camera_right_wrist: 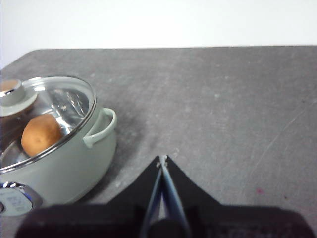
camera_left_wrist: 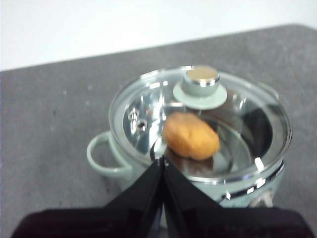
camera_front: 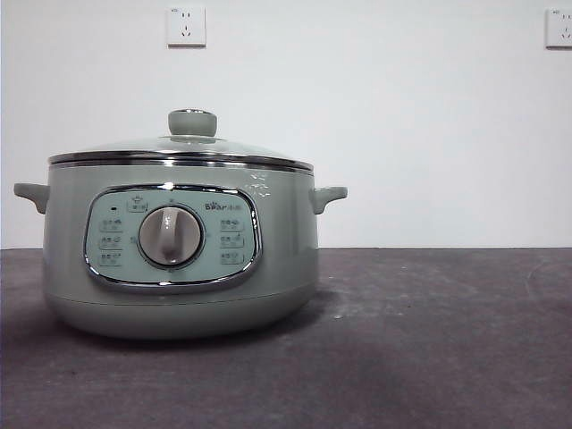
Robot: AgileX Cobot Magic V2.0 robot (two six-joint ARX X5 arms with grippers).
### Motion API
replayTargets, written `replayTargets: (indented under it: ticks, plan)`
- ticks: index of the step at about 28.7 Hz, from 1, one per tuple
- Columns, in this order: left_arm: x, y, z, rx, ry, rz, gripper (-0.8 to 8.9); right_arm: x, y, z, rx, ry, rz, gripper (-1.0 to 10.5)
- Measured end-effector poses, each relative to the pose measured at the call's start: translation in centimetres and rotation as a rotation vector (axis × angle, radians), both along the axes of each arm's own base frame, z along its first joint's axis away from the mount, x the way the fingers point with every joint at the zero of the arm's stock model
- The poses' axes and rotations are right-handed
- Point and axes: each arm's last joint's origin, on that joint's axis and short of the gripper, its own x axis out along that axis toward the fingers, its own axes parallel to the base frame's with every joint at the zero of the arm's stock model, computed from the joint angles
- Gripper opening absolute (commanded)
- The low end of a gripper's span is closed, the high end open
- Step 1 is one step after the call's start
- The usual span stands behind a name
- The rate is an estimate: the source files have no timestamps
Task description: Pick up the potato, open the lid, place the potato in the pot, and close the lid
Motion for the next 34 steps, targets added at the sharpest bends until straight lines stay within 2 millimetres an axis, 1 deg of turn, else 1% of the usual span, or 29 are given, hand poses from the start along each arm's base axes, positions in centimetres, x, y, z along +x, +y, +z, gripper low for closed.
replayTargets:
  ticks: [11,14,18,20,22,26,31,34]
  plan:
    - [-0.1,0.1,-0.4,0.025,0.035,0.000,-0.03,0.0,-0.1,0.0,-0.006,0.001,-0.027,0.0]
    - [-0.2,0.1,-0.4,0.063,0.020,-0.013,-0.03,0.0,-0.1,0.0,-0.006,0.001,-0.027,0.0]
    - [-0.7,1.2,-0.1,0.080,-0.036,0.004,-0.04,0.0,-0.1,0.0,-0.006,0.001,-0.027,0.0]
    - [-1.1,1.9,-0.5,0.061,-0.068,0.019,-0.04,0.0,-0.1,0.0,-0.006,0.001,-0.028,0.0]
    - [-1.2,2.4,-1.2,0.044,-0.098,0.050,-0.03,0.1,-0.1,0.0,-0.006,0.001,-0.028,0.0]
    - [-1.0,3.3,-4.1,0.022,-0.162,0.146,-0.03,0.0,-0.1,0.0,-0.006,0.001,-0.028,0.0]
    - [-0.3,3.9,-7.6,-0.005,-0.208,0.165,-0.03,0.1,-0.1,0.0,-0.006,0.001,-0.028,0.0]
    - [0.2,4.1,-9.5,-0.003,-0.207,0.192,-0.03,0.1,-0.1,0.0,-0.006,0.001,-0.028,0.0]
